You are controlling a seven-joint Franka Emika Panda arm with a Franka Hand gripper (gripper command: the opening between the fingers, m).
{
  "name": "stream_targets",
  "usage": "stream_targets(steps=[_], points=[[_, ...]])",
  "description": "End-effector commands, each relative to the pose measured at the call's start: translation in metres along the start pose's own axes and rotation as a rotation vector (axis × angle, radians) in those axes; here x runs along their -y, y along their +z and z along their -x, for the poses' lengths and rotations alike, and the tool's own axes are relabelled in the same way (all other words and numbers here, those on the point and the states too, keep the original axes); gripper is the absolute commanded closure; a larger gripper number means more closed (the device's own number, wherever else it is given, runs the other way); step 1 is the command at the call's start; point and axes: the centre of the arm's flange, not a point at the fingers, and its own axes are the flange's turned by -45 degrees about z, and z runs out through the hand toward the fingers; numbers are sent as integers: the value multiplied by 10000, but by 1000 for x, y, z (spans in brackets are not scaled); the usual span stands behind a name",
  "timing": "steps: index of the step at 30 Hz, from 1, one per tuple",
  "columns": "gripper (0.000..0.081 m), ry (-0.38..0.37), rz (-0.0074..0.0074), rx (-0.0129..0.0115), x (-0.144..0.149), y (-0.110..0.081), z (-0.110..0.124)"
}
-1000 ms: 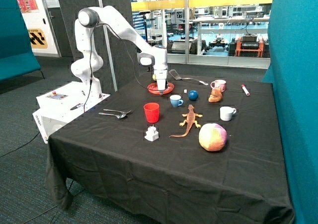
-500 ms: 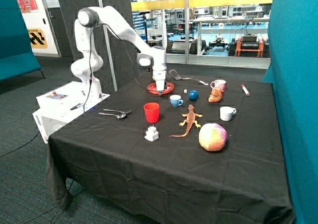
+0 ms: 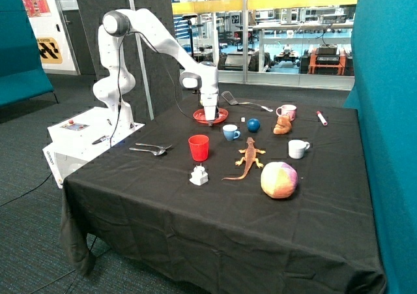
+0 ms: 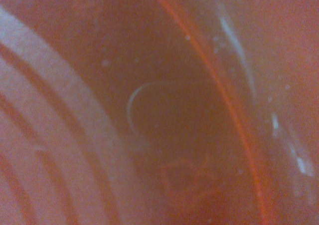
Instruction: Set the table
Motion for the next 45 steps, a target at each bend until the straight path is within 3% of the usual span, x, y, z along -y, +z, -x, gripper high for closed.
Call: stream_targets(steps=[1,3,6,45], points=[[615,63,11,57,0,2,-3],[745,71,11,57,1,1,-3],[800,93,11,57,1,1,-4],[808,128,12,57,2,3,0]])
